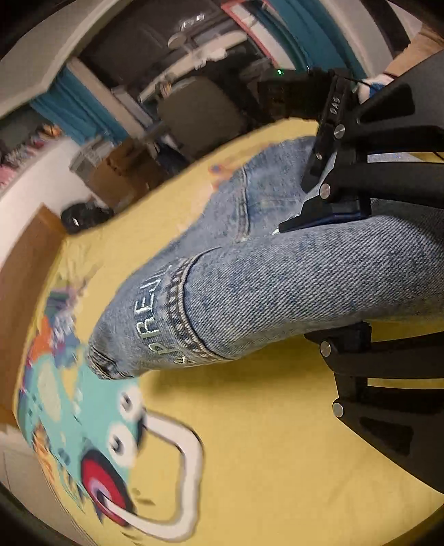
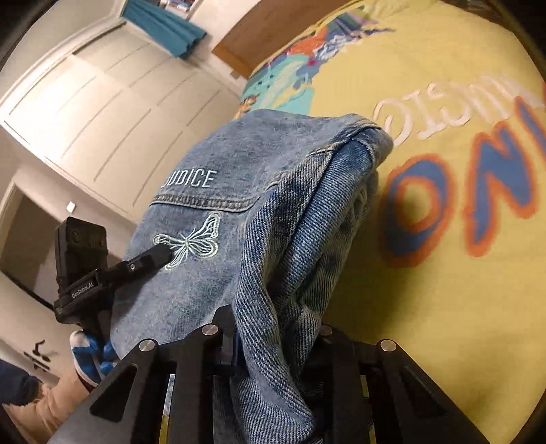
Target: Fold large clothes
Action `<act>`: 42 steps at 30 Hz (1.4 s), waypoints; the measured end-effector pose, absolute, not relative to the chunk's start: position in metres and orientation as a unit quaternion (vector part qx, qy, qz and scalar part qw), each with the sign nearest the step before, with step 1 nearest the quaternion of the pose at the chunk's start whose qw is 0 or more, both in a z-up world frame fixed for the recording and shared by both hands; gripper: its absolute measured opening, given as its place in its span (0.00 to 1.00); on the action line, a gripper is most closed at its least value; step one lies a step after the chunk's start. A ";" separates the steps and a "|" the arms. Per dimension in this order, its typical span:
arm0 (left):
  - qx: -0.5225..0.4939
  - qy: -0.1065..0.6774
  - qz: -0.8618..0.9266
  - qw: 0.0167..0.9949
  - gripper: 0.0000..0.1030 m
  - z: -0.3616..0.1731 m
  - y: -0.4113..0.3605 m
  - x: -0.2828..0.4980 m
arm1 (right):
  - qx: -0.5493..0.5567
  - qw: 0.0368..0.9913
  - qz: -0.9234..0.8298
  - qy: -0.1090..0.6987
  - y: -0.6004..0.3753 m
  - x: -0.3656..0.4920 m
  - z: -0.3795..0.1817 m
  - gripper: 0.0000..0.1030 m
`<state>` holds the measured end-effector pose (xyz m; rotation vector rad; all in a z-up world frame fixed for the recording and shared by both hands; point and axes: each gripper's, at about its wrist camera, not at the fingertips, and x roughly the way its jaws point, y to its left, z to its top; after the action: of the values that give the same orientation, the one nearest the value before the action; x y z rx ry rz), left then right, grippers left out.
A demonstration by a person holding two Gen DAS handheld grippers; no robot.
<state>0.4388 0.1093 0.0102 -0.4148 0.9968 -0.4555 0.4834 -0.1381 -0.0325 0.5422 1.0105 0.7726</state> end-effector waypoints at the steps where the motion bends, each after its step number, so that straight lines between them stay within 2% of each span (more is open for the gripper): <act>1: -0.195 0.487 -0.203 0.827 0.36 -0.001 0.114 0.438 | 0.247 0.765 0.351 0.480 -0.131 0.484 -0.042 0.22; 3: -0.186 0.517 -0.184 0.815 0.41 -0.024 0.120 0.433 | 0.230 0.759 0.336 0.507 -0.126 0.483 -0.062 0.25; 5: -0.183 0.517 -0.175 0.818 0.48 -0.032 0.129 0.418 | 0.239 0.758 0.327 0.510 -0.131 0.482 -0.071 0.39; 10: -0.170 0.504 -0.166 0.830 0.50 -0.019 0.143 0.389 | 0.232 0.776 0.278 0.516 -0.168 0.472 -0.072 0.55; 17: -0.139 0.486 -0.148 0.850 0.49 0.003 0.126 0.357 | 0.155 0.824 0.223 0.498 -0.170 0.444 -0.033 0.56; 21: -0.128 0.490 -0.137 0.851 0.49 -0.003 0.105 0.363 | 0.150 0.828 0.247 0.480 -0.168 0.427 -0.015 0.56; 25: -0.127 0.498 -0.113 0.850 0.54 -0.014 0.105 0.357 | 0.134 0.819 0.247 0.501 -0.151 0.421 -0.021 0.56; 29: -0.144 0.496 -0.102 0.850 0.54 -0.006 0.110 0.346 | 0.111 0.818 0.206 0.525 -0.152 0.414 -0.034 0.56; 34: -0.134 0.484 -0.088 0.860 0.54 0.015 0.111 0.324 | 0.111 0.832 0.192 0.508 -0.163 0.389 -0.014 0.56; 38: -0.118 0.473 -0.078 0.869 0.60 0.030 0.105 0.301 | 0.097 0.844 0.189 0.492 -0.166 0.367 0.002 0.56; 42: -0.090 0.469 -0.068 0.876 0.60 0.038 0.095 0.274 | 0.077 0.852 0.184 0.485 -0.163 0.341 0.012 0.57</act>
<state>0.2737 0.0949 0.0376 -0.1885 0.9789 -0.1409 0.3406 -0.1632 0.0122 0.1629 1.0201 0.3872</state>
